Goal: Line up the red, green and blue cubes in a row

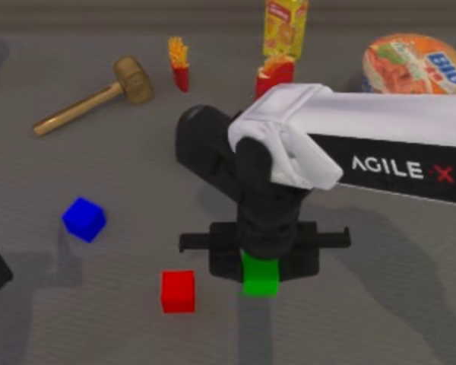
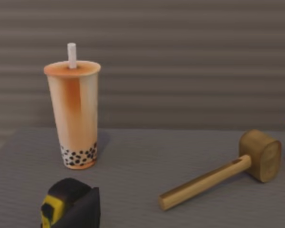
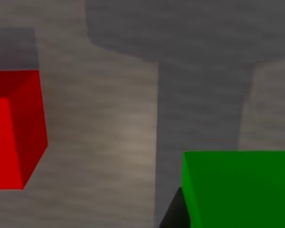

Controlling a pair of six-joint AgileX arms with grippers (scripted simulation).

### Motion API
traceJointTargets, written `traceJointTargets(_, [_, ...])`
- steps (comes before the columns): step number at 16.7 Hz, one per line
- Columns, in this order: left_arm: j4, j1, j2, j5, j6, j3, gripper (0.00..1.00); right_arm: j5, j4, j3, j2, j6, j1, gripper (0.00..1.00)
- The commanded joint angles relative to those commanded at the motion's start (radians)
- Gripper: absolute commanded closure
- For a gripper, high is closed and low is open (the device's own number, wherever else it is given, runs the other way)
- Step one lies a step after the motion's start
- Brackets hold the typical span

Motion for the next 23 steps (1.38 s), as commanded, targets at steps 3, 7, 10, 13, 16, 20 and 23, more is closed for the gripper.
traceJointTargets(3, [0.000,0.000,0.000,0.000,0.000,0.000,0.00,0.000,0.104,-0.066,0.036,0.002,0.002,1.00])
traceJointTargets(7, [0.000,0.000,0.000,0.000,0.000,0.000,0.00,0.001,0.140,-0.090,0.050,0.003,0.003,1.00])
traceJointTargets(10, [0.000,0.000,0.000,0.000,0.000,0.000,0.00,0.001,0.140,-0.090,0.050,0.003,0.003,0.92])
traceJointTargets(13, [0.000,0.000,0.000,0.000,0.000,0.000,0.00,0.001,0.140,-0.090,0.050,0.003,0.003,0.70])
traceJointTargets(16, [0.000,0.000,0.000,0.000,0.000,0.000,0.00,0.001,0.140,-0.090,0.050,0.003,0.003,0.47])
traceJointTargets(20, [0.000,0.000,0.000,0.000,0.000,0.000,0.00,0.001,0.140,-0.090,0.050,0.003,0.003,0.17])
traceJointTargets(23, [0.000,0.000,0.000,0.000,0.000,0.000,0.00,0.001,0.140,-0.090,0.050,0.003,0.003,0.00])
